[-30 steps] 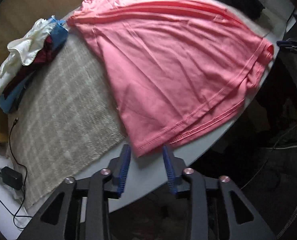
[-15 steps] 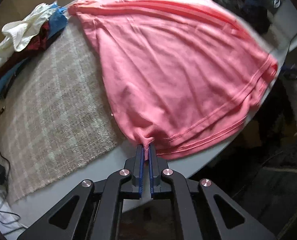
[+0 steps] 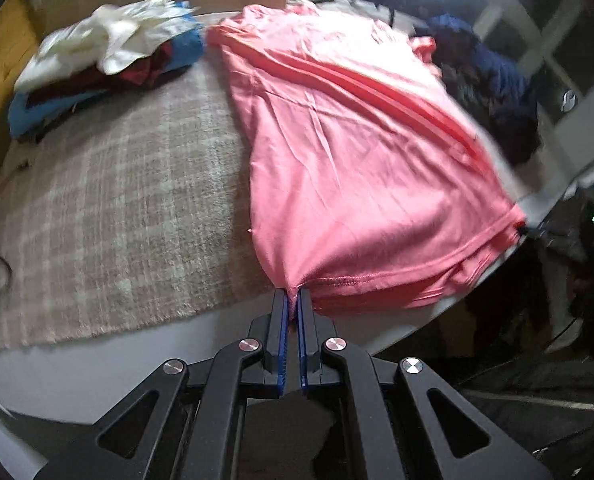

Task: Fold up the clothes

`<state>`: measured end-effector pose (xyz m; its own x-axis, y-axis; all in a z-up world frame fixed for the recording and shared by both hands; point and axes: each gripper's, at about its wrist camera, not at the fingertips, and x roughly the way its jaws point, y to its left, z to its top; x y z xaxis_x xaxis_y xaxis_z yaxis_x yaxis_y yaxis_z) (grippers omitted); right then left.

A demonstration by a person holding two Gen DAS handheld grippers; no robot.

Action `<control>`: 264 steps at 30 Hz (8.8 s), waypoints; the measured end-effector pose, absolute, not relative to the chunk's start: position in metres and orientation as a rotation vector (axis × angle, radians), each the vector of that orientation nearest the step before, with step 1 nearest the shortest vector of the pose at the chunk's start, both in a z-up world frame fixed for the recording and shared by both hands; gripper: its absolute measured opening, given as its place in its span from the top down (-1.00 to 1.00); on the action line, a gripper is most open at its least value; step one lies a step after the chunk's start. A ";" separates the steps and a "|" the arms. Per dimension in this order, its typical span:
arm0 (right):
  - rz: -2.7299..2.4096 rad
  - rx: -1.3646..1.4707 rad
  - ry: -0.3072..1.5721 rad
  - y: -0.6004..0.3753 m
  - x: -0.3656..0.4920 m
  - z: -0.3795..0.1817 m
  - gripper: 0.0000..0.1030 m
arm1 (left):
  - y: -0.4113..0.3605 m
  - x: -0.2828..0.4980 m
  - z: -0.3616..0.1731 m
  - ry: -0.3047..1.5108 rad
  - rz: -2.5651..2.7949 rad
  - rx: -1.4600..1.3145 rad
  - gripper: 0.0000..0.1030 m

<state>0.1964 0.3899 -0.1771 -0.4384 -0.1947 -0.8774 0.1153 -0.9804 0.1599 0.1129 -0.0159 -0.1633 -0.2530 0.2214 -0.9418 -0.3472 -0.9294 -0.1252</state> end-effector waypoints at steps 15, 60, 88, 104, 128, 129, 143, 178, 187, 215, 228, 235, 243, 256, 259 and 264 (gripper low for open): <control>-2.517 1.563 -0.040 0.377 0.201 -0.167 0.53 | 0.025 0.127 -0.172 0.441 2.207 -1.555 0.53; -2.598 1.483 0.053 0.380 0.194 -0.160 0.97 | 0.027 0.101 -0.162 0.396 2.175 -1.505 0.99; -2.693 1.444 -0.016 0.428 0.224 -0.119 0.97 | -0.009 0.132 -0.177 0.212 2.258 -1.655 0.98; -2.452 1.563 0.059 0.405 0.210 -0.138 0.86 | -0.048 0.113 -0.173 0.180 2.328 -1.796 0.90; -2.641 1.555 -0.099 0.435 0.050 -0.145 0.45 | 0.023 -0.132 -0.198 0.143 2.463 -1.740 0.94; -2.640 1.557 -0.102 0.436 0.046 -0.146 0.45 | 0.021 -0.134 -0.197 0.144 2.478 -1.739 0.93; -2.635 1.522 -0.353 0.465 -0.069 -0.154 0.37 | 0.086 -0.186 -0.178 0.340 2.431 -1.621 0.39; -2.738 1.491 -0.260 0.477 -0.066 -0.122 0.54 | 0.082 -0.205 -0.187 0.555 2.432 -1.576 0.89; -2.508 1.547 -0.288 0.438 0.075 -0.129 0.49 | 0.048 -0.066 -0.124 0.425 2.376 -1.539 0.64; -2.478 1.548 -0.035 0.381 0.231 -0.165 0.24 | 0.036 0.128 -0.193 0.366 2.203 -1.671 0.95; -2.465 1.490 0.018 0.366 0.229 -0.172 0.24 | -0.009 0.119 -0.176 0.057 2.249 -1.697 0.95; -2.487 1.456 0.001 0.362 0.227 -0.175 0.42 | -0.012 0.112 -0.181 0.039 2.222 -1.717 0.94; -2.602 1.341 -0.045 0.375 0.224 -0.143 0.97 | -0.004 0.116 -0.173 0.031 2.187 -1.682 0.94; -2.713 1.327 0.126 0.389 0.207 -0.115 0.97 | -0.006 0.135 -0.170 -0.094 2.208 -1.643 0.95; -2.658 1.368 0.161 0.376 0.207 -0.131 0.94 | -0.034 0.130 -0.176 -0.105 2.304 -1.691 0.94; -2.590 1.455 0.169 0.373 0.214 -0.153 0.91 | -0.049 0.137 -0.183 -0.090 2.331 -1.747 0.91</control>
